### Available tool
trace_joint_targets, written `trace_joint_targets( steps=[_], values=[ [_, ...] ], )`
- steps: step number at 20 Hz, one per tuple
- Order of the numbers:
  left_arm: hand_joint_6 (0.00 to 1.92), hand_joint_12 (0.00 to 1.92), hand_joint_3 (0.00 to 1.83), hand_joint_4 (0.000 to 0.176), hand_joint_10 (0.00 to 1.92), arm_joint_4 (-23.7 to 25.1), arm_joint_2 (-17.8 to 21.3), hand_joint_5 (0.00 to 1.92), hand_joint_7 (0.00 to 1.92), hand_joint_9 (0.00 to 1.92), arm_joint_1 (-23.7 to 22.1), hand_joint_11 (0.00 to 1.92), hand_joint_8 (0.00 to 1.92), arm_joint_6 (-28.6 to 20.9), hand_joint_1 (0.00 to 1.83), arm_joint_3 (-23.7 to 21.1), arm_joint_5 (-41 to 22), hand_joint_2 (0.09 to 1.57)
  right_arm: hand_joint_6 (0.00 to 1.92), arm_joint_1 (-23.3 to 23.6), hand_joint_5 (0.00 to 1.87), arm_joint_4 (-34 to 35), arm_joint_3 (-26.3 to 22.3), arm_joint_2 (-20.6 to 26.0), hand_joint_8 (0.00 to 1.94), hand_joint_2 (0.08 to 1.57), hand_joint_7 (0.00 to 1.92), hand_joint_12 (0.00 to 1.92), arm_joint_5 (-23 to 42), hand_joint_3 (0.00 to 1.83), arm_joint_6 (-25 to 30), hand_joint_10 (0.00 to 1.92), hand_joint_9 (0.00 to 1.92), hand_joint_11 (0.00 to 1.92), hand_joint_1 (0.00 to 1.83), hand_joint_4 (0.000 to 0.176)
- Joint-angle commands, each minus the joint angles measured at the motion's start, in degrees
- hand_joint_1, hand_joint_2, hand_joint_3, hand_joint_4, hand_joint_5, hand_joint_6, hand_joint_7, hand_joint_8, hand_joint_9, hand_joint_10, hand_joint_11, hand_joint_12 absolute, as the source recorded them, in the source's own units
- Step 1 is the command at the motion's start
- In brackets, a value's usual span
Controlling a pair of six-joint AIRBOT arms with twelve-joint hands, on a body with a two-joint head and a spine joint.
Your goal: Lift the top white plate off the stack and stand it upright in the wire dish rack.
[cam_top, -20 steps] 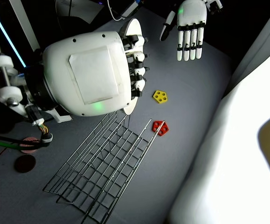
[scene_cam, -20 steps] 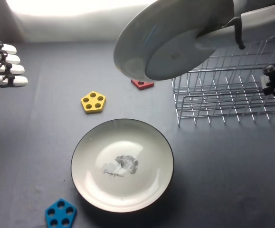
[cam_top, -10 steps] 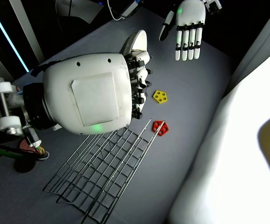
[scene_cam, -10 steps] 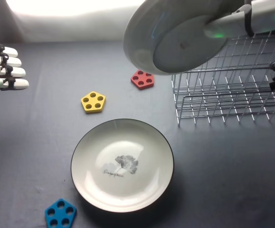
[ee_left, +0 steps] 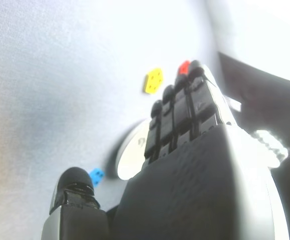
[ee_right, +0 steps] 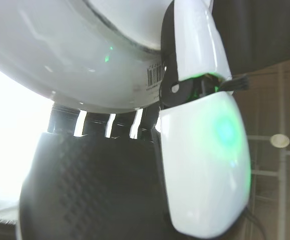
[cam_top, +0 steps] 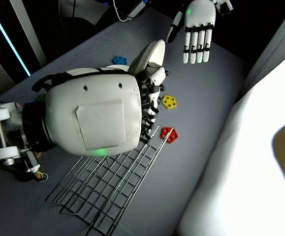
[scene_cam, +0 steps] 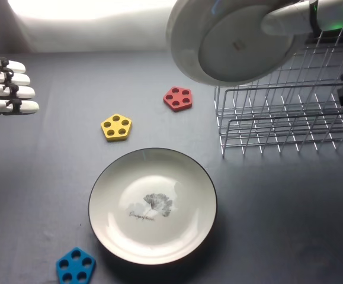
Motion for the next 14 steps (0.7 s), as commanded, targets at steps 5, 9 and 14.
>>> trace_joint_targets(
  steps=[5,9,14],
  values=[
    [0.01,0.02,0.0,0.0,0.01,-4.5,0.7,0.13,0.17,0.16,-0.9,0.17,0.01,0.2,0.08,-0.5,-3.0,1.08,0.99,0.3,0.97,4.3,0.5,0.8,0.59,1.05,1.09,1.25,6.7,0.0,1.9,0.76,1.06,1.04,1.5,0.0],
    [0.0,0.01,0.0,0.0,0.0,-4.5,0.9,0.09,0.13,0.13,-1.1,0.15,0.0,0.2,0.03,-0.6,-2.5,1.08,0.98,-0.6,0.98,3.8,0.7,0.8,0.62,1.06,1.06,1.27,6.9,0.0,2.6,0.77,1.05,1.03,1.49,0.0],
    [0.01,0.02,0.0,0.0,0.01,-4.6,1.0,0.12,0.16,0.16,-2.1,0.17,0.01,-0.1,0.04,-0.6,-2.3,1.07,0.96,-1.9,1.0,3.5,1.6,0.8,0.61,1.06,1.06,1.28,7.7,0.0,3.0,0.78,1.05,1.03,1.49,0.0]
  ],
)
